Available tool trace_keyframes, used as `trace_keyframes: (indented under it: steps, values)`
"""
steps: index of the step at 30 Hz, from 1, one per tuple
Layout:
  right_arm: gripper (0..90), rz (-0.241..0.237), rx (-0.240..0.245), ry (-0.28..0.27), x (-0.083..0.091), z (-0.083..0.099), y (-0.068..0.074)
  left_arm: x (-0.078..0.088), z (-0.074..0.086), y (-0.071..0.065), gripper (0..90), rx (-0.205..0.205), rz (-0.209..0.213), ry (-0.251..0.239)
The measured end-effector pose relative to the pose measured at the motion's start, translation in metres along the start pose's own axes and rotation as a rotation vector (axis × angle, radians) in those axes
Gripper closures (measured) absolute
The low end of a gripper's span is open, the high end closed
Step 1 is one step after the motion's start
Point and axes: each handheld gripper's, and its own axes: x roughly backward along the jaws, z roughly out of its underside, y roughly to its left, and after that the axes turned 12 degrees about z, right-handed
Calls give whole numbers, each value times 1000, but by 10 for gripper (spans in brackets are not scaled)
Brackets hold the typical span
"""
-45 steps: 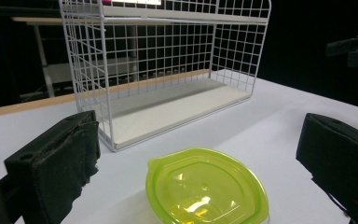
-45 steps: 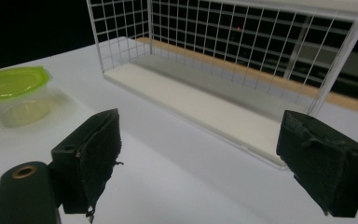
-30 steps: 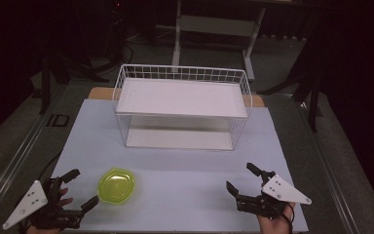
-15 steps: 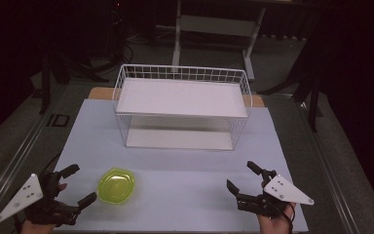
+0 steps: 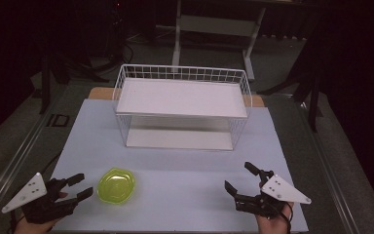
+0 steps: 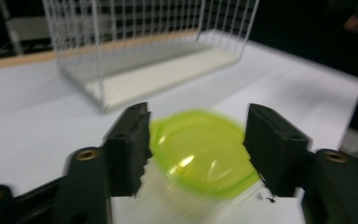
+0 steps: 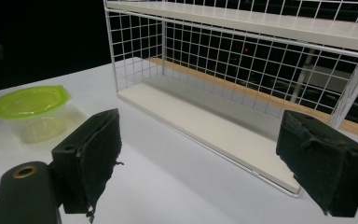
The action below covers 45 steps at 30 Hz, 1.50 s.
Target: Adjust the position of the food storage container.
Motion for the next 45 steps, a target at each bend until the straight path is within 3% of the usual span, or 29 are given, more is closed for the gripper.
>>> trace_keyframes:
  steps: [1,3,4,9,10,14,15,18,24,34,39,44,45]
  values:
    - [139,-2,0,0,0,0,0,-2,4,4,508,31,-53,54]
    - [139,-4,-3,1,-1,0,0,-5,8,8,619,66,-98,98]
    - [139,-4,-4,1,-1,0,0,-6,11,10,646,76,-87,116]
    - [140,-9,-12,4,-2,1,0,-16,18,11,830,34,-104,221]
    - [140,-9,-13,4,-2,1,0,-18,18,11,886,46,-93,239]
    - [140,-11,-19,-3,-1,1,0,-30,20,10,900,47,-69,292]
    - [140,-12,-20,-4,-1,1,0,-33,21,10,900,62,-60,304]
    - [140,-13,-24,-2,-2,2,-1,-42,23,12,900,89,-25,311]
    - [140,-15,-29,-4,-1,1,-2,-59,19,16,900,113,4,304]
    - [140,-15,-27,-6,1,1,-3,-97,12,21,900,85,54,333]
    - [140,-20,-26,-3,0,2,-2,-107,10,22,900,91,35,344]
    - [141,-22,-26,-4,0,2,-2,-91,7,19,900,102,-27,357]
    - [141,-22,-25,-5,1,2,-2,-86,8,18,900,121,-35,373]
